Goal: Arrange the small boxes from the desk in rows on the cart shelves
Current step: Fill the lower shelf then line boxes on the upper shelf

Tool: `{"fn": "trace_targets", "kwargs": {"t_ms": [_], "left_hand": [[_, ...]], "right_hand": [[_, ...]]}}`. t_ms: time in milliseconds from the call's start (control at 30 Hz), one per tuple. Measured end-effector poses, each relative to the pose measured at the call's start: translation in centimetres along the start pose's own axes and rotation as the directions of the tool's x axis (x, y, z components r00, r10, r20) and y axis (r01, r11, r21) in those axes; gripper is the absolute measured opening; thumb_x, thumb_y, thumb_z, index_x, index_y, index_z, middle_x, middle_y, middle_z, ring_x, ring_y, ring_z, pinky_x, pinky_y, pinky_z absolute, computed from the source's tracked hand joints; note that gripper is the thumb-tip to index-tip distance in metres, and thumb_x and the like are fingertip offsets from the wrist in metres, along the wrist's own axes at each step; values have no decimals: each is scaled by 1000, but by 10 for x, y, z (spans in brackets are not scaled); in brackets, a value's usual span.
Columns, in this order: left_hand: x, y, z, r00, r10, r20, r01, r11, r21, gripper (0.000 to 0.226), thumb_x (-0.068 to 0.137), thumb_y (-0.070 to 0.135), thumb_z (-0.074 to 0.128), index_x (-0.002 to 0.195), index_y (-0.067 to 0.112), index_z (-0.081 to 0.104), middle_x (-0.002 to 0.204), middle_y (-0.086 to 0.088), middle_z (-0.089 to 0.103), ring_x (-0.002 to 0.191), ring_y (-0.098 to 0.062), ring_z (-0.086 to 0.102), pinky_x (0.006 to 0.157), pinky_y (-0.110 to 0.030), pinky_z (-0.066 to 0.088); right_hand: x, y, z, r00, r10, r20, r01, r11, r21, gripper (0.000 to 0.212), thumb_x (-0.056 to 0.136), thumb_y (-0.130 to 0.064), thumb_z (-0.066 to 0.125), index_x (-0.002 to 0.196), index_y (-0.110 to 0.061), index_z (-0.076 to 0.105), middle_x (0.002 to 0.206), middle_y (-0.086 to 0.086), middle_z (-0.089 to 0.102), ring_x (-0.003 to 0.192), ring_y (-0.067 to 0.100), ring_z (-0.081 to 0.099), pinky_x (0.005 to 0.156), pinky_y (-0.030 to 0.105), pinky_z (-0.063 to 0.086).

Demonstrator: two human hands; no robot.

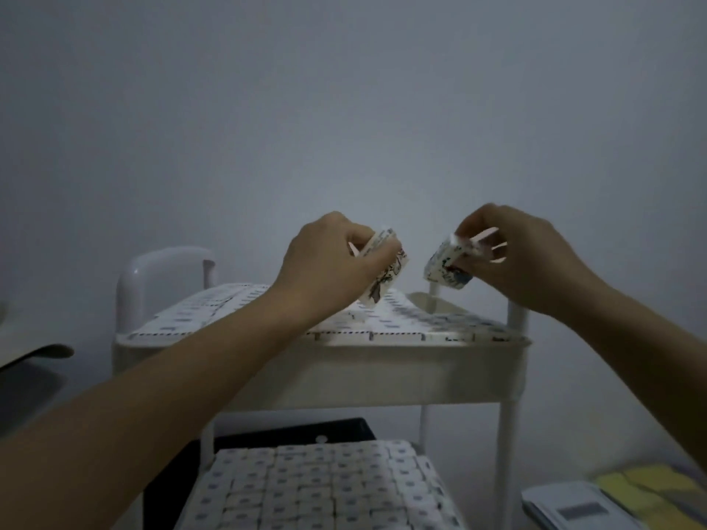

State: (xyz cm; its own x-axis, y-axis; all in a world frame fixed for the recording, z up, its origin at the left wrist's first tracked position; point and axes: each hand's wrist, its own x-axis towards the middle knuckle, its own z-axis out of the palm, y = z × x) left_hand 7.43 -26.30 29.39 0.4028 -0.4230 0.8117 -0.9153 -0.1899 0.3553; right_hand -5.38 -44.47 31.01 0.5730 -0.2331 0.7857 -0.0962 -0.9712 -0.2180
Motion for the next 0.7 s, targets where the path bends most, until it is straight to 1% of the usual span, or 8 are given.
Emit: {"fn": "trace_targets", "kwargs": {"t_ms": [67, 133, 200, 300, 400, 467, 567, 700], "left_hand": [[12, 0, 9, 999, -14, 52, 14, 1000, 1, 42, 89, 54, 57, 82, 16, 76, 78, 1, 70, 72, -12, 61, 74, -39, 52], [24, -1, 16, 992, -54, 113, 57, 998, -27, 31, 89, 49, 62, 86, 21, 77, 80, 8, 72, 75, -10, 65, 77, -38, 56], [35, -4, 24, 987, -84, 134, 88, 996, -20, 27, 89, 46, 63, 89, 22, 75, 83, 9, 71, 81, -9, 65, 80, -37, 56], [50, -7, 35, 973, -139, 183, 142, 990, -3, 27, 89, 39, 66, 90, 14, 72, 89, 0, 72, 88, -17, 66, 86, -42, 55], [65, -9, 44, 943, -187, 276, 201, 979, -22, 20, 86, 32, 68, 87, 12, 70, 89, -2, 72, 90, -21, 68, 88, -45, 55], [73, -7, 51, 926, -197, 321, 219, 975, -34, 19, 86, 32, 69, 89, 13, 71, 90, 1, 70, 91, -16, 65, 85, -38, 55], [82, -2, 60, 900, -198, 389, 250, 964, -87, 15, 86, 28, 71, 92, 14, 72, 88, 0, 66, 81, -10, 57, 65, -21, 46], [84, -3, 72, 871, -166, 463, 283, 939, -195, 11, 88, 19, 70, 93, 9, 69, 93, -7, 72, 76, -9, 64, 66, -20, 53]], "right_hand": [[9, 8, 3, 996, -42, 81, 56, 982, -180, 20, 85, -28, 70, 100, -31, 59, 101, -9, 52, 96, 13, 52, 79, 32, 48], [18, 13, 7, 984, -70, 161, 122, 933, -337, 22, 86, -33, 68, 107, -30, 62, 104, -9, 55, 99, 10, 43, 77, 28, 40], [25, 15, 9, 964, -83, 254, 183, 898, -400, 23, 86, -36, 68, 108, -33, 63, 101, -13, 60, 99, 9, 40, 73, 27, 36], [34, 11, 9, 898, -60, 437, 246, 890, -384, 24, 83, -39, 72, 107, -39, 65, 97, -20, 64, 99, 7, 48, 77, 28, 44], [39, 7, 8, 854, -28, 519, 243, 904, -351, 24, 81, -36, 75, 105, -37, 69, 94, -18, 67, 92, 6, 59, 83, 30, 50], [39, 4, 12, 835, -19, 550, 251, 903, -348, 25, 79, -36, 76, 103, -37, 71, 91, -20, 66, 89, 4, 61, 83, 28, 51], [38, 3, 18, 815, -22, 579, 296, 875, -384, 23, 79, -38, 75, 102, -40, 71, 92, -20, 67, 88, 2, 60, 80, 23, 48], [33, 1, 20, 801, -22, 598, 327, 853, -406, 21, 84, -38, 71, 104, -43, 70, 100, -22, 66, 91, 2, 58, 85, 24, 48]]}}
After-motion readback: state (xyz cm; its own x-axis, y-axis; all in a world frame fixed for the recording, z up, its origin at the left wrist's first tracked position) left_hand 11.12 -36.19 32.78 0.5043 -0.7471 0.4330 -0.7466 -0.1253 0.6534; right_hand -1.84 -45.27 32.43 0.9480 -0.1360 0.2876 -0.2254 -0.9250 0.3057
